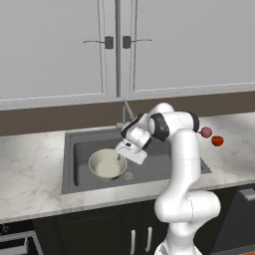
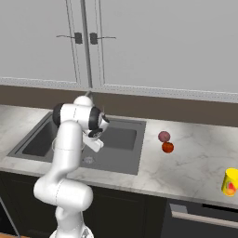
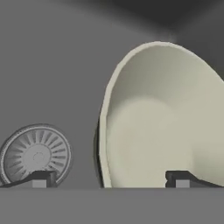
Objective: Remove the tomato and onion from the sink. Then move the bowl and cup from the counter to the sink for washing.
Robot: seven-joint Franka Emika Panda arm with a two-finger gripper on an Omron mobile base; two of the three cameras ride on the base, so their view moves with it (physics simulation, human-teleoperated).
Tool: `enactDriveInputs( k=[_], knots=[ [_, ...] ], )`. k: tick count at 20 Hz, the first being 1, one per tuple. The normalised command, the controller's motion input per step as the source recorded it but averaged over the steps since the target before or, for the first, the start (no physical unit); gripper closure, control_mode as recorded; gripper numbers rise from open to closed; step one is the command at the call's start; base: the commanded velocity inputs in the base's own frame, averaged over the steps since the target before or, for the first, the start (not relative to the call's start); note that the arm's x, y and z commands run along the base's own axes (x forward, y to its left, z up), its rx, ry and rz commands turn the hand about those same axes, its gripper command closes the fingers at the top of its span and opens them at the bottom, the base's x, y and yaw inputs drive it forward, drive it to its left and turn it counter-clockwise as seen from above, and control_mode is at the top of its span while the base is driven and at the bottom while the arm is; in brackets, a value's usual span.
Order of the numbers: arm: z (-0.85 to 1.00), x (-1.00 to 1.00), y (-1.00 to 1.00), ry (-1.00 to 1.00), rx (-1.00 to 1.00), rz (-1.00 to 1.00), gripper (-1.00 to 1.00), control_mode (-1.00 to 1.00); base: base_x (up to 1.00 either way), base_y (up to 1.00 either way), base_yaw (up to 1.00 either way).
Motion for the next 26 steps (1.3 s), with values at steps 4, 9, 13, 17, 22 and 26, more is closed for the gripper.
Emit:
enactDriveInputs(
  k=[4, 9, 13, 17, 22, 26],
  knots=[
    [0.22, -0.07, 0.0, 0.0, 0.07, 0.01, -1.0, -1.0, 0.0, 0.0, 0.0],
    [0.25, -0.07, 0.0, 0.0, 0.09, 0.03, -1.0, -1.0, 0.0, 0.0, 0.0],
    [0.26, -0.07, -0.05, 0.0, 0.07, 0.06, -1.0, -1.0, 0.0, 0.0, 0.0],
    [0.26, -0.05, -0.09, 0.0, 0.06, 0.07, -1.0, -1.0, 0.0, 0.0, 0.0],
    [0.27, -0.03, -0.08, 0.0, 0.05, 0.1, -1.0, -1.0, 0.0, 0.0, 0.0],
    [0.25, -0.06, -0.11, 0.0, 0.03, 0.09, -1.0, -1.0, 0.0, 0.0, 0.0]
  ],
)
